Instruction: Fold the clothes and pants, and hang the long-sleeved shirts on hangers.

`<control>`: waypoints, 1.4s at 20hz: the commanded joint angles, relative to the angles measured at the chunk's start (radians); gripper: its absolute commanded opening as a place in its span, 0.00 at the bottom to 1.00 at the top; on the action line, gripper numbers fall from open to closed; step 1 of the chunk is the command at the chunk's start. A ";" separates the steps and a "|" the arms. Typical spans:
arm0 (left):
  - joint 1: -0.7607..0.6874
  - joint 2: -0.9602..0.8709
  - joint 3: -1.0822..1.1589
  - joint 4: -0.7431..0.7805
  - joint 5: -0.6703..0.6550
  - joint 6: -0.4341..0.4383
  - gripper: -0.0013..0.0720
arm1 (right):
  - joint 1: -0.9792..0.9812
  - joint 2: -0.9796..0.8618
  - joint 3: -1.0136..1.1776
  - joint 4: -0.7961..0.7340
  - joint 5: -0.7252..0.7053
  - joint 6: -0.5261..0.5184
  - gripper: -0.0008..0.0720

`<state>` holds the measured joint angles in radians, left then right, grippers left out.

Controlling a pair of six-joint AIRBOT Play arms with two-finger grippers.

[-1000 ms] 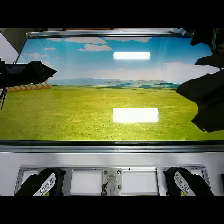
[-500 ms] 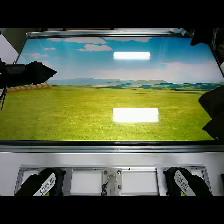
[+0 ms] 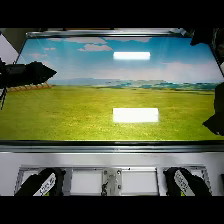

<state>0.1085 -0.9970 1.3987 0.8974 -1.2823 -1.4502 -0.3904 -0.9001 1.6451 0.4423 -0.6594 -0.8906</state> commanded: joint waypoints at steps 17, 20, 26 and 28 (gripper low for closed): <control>-0.001 0.000 0.000 0.001 -0.001 0.007 0.03 | -0.176 -0.070 0.011 0.102 -0.008 0.004 0.03; -0.001 0.000 0.000 0.001 -0.001 0.007 0.03 | -0.237 -0.082 0.012 0.131 0.074 0.005 0.03; -0.001 0.000 0.000 0.001 -0.001 0.007 0.03 | -0.276 -0.146 0.018 0.130 0.127 0.069 0.03; -0.001 0.000 0.000 0.001 -0.001 0.007 0.03 | -0.276 -0.181 0.059 0.130 0.148 0.076 0.03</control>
<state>0.1085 -0.9970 1.3987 0.8978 -1.2835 -1.4425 -0.6579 -1.0420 1.6714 0.5674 -0.5549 -0.8330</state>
